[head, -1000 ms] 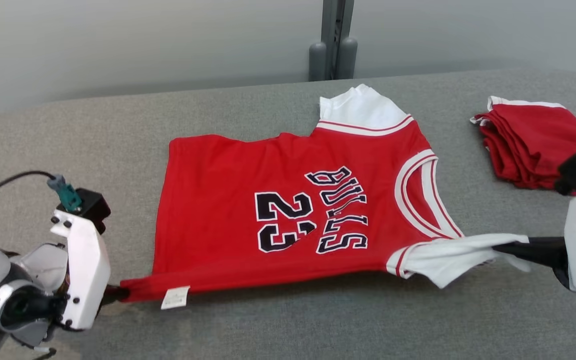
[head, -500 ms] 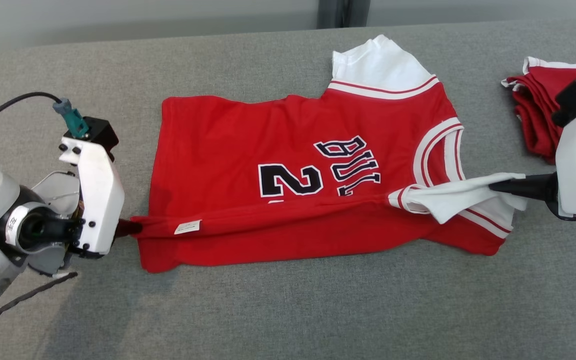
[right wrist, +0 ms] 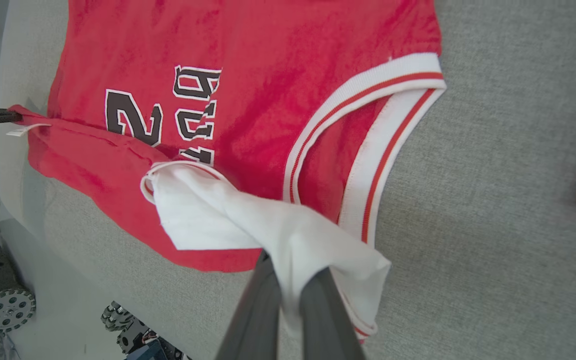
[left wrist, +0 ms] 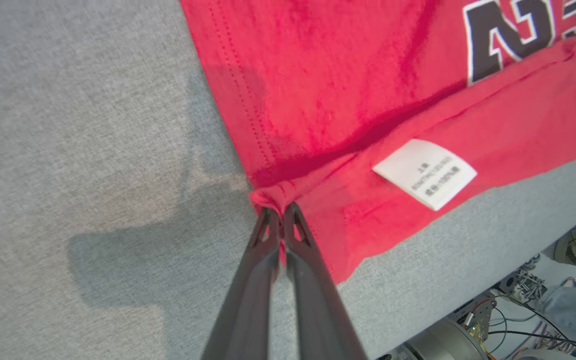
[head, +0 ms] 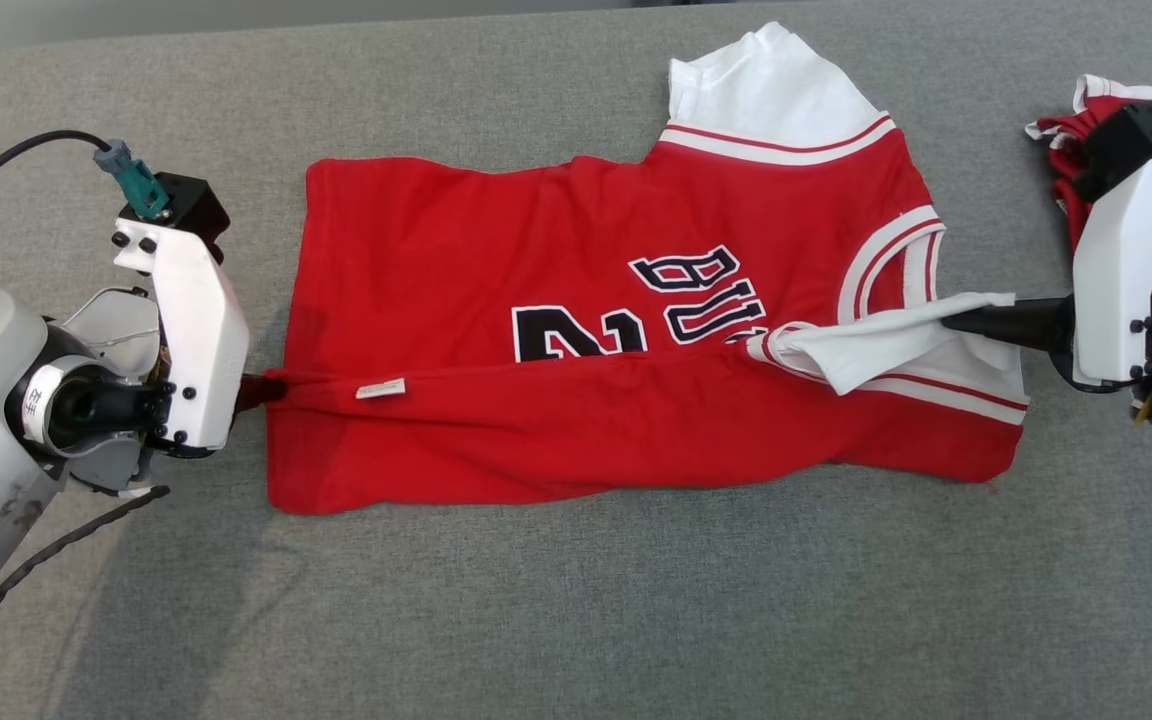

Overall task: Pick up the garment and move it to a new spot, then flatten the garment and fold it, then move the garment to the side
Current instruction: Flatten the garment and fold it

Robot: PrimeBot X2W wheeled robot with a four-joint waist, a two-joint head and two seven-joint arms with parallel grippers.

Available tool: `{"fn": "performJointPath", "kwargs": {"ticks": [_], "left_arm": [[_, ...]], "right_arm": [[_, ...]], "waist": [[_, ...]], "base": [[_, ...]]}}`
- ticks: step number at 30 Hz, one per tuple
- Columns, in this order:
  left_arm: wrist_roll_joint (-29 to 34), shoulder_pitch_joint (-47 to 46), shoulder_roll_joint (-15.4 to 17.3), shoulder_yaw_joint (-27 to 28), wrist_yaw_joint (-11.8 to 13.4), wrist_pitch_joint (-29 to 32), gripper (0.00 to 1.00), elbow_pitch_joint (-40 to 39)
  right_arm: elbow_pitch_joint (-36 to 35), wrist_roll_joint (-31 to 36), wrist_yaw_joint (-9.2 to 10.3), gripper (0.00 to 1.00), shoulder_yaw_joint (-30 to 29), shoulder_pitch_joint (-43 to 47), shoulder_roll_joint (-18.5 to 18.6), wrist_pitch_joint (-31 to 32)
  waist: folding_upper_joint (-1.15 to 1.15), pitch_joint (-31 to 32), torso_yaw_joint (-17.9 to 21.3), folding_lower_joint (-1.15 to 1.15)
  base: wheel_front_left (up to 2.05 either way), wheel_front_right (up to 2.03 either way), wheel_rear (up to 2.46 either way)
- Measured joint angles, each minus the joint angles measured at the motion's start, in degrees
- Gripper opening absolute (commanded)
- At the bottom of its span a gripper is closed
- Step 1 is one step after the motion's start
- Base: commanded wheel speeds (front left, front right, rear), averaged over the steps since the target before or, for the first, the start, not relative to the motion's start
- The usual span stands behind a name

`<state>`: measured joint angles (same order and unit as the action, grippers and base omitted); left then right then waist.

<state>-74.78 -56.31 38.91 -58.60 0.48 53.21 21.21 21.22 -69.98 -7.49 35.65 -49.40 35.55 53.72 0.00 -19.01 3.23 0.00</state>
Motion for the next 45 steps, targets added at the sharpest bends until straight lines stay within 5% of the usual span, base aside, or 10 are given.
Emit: {"fn": "performJointPath", "kwargs": {"ticks": [1,3,13,20,27,33,39,45], "left_arm": [[0.38,-0.04,-0.15,0.00,-0.09,-0.63,0.29,0.38],[0.59,-0.24,-0.48,-0.01,-0.54,-0.93,0.97,1.34],[1.46,-0.07,-1.37,1.32,-3.22,-7.73,1.00,2.71],[7.64,5.00,0.57,4.72,-3.77,-27.63,1.00,0.07],[11.10,16.24,0.99,8.05,6.44,-46.01,1.00,-3.42],[11.67,27.81,-1.32,10.17,15.63,-58.91,1.00,-8.75],[12.23,33.07,-2.94,9.27,19.40,-62.19,1.00,-10.71],[11.96,35.27,-3.61,8.45,20.02,-62.79,1.00,-10.98]], "right_arm": [[0.04,0.31,0.00,0.25,-0.30,0.01,-0.32,0.02],[0.07,0.97,0.00,1.00,-1.23,0.07,-1.03,-0.40],[-2.54,5.41,0.00,1.00,-5.99,3.01,-3.37,-11.71],[-5.75,13.10,0.00,1.00,-9.59,12.41,-3.87,-32.07],[-5.78,17.73,0.00,1.00,-14.06,21.87,-7.32,-47.91],[-3.00,25.33,0.01,1.00,-18.68,29.02,-10.68,-53.90],[0.30,28.17,0.01,1.00,-19.53,32.36,-14.26,-50.61],[4.38,27.88,0.01,1.00,-19.80,32.37,-16.75,-48.13]], "waist": [[0.00,-0.01,-0.04,0.00],[0.00,0.09,-0.14,0.00],[0.00,3.09,-0.71,0.00],[0.00,7.48,-1.08,0.00],[0.00,11.45,-0.91,0.00],[0.00,12.10,-0.46,0.00],[0.00,11.54,-0.05,0.00],[0.00,10.41,0.01,0.00]], "base": [[0.00,0.00,0.00],[0.00,0.00,0.00],[0.00,0.00,0.00],[0.00,0.00,0.00],[0.00,0.00,0.00],[0.00,0.00,0.00],[0.00,0.00,0.00],[0.00,0.00,0.00]]}}
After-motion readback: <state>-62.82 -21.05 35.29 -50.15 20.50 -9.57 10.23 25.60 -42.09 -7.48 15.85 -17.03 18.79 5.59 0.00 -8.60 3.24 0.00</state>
